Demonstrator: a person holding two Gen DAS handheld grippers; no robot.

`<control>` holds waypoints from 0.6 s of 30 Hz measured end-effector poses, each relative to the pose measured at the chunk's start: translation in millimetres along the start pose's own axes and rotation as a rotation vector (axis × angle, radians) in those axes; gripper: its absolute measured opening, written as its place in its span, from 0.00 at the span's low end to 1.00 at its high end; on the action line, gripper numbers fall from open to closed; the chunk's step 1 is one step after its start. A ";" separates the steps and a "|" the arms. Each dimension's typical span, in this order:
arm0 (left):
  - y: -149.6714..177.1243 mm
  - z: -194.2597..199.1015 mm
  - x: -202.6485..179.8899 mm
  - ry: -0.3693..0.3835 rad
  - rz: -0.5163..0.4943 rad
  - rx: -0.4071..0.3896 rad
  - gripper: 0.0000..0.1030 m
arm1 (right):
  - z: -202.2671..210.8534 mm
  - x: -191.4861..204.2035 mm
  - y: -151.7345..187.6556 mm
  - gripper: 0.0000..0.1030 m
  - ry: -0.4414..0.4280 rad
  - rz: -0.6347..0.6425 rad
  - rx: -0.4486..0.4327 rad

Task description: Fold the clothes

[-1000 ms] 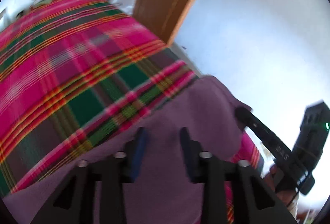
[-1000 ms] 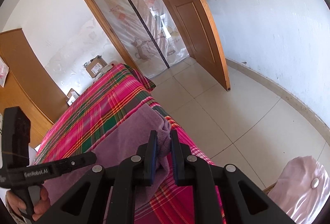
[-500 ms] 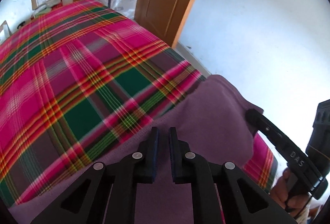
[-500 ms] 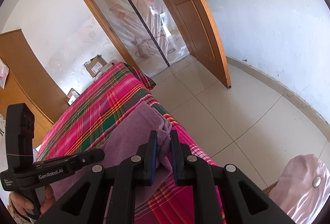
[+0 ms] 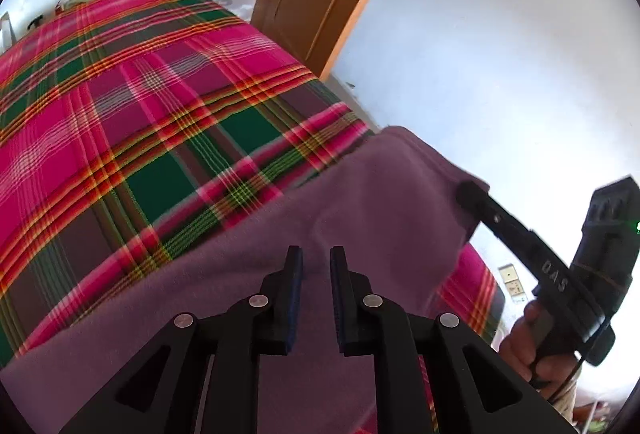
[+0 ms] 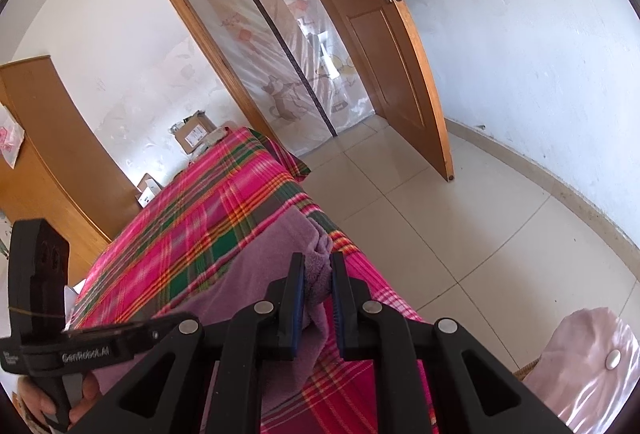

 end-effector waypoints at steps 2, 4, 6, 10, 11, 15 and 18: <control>2.7 -0.3 -2.0 0.014 0.003 0.008 0.14 | 5.4 7.2 -1.7 0.12 -0.025 0.009 -0.009; 5.4 -0.5 -3.8 0.027 0.006 0.015 0.14 | 11.9 16.9 -2.7 0.12 -0.051 0.030 -0.019; 8.7 -0.3 -4.5 0.023 0.005 0.018 0.14 | 19.5 28.9 -3.2 0.12 -0.082 0.056 -0.026; 14.2 0.4 -3.0 0.044 0.028 0.030 0.14 | 30.1 50.6 -1.1 0.12 -0.130 0.093 -0.032; 15.0 1.3 -2.3 0.047 0.029 0.028 0.14 | 32.8 57.2 0.8 0.12 -0.146 0.107 -0.030; 13.3 -1.3 8.3 0.081 0.071 0.027 0.14 | 41.0 81.4 11.7 0.12 -0.206 0.165 -0.017; 15.7 9.7 15.4 0.149 0.121 0.004 0.16 | 44.3 98.2 23.6 0.12 -0.231 0.222 -0.002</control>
Point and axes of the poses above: each gripper's, at about its wrist camera, not at the fingertips, and z roughly against the way its jaws point, x to its left, y to its underside, the point moved 8 cm from there along -z, roughly the way its jaws point, and after that the axes turned 7 degrees about -z, right-handed, at the moved point
